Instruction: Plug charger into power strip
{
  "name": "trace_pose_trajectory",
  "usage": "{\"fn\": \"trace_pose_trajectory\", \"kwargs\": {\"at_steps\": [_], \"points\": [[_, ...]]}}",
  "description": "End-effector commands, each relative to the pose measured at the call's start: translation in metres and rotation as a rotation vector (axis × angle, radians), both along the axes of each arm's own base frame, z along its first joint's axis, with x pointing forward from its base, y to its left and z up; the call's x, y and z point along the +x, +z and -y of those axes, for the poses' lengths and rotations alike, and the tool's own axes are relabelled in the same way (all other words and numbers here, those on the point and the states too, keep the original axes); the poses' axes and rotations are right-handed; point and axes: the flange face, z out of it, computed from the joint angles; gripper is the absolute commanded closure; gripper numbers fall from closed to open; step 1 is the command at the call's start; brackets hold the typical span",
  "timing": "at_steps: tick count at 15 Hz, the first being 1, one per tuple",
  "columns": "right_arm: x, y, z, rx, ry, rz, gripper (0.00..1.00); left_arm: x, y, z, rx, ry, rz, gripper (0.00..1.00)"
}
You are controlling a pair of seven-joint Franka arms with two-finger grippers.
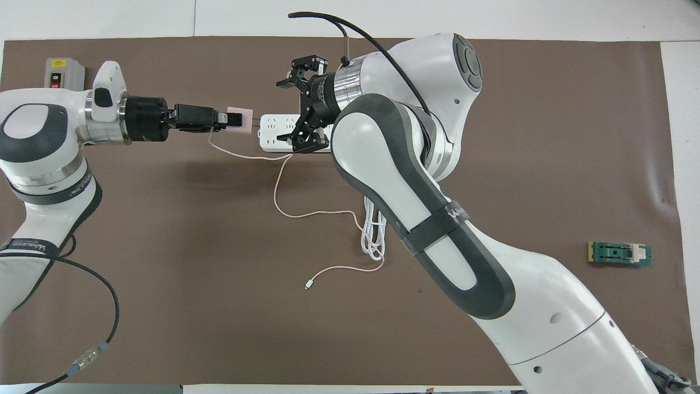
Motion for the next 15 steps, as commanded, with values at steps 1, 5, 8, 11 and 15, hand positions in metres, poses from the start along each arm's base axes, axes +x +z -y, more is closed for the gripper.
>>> {"fn": "trace_pose_trajectory", "kwargs": {"at_steps": [1, 5, 8, 11, 15], "points": [[0.015, 0.024, 0.048, 0.013, -0.024, -0.042, 0.00, 0.005, 0.067, -0.022, 0.237, 0.029, -0.030, 1.00], [0.034, 0.046, 0.135, 0.001, -0.089, -0.057, 0.00, -0.010, 0.134, -0.036, 0.605, 0.029, -0.190, 1.00], [0.038, 0.063, 0.184, -0.065, -0.106, -0.044, 0.00, -0.020, 0.161, -0.058, 0.797, 0.026, -0.205, 1.00], [0.035, 0.072, 0.217, -0.141, -0.091, -0.033, 0.00, -0.030, 0.174, -0.059, 1.038, -0.053, -0.136, 1.00], [0.026, 0.077, 0.251, -0.229, 0.032, 0.017, 0.00, -0.029, 0.177, -0.050, 1.091, -0.122, -0.061, 1.00]]}}
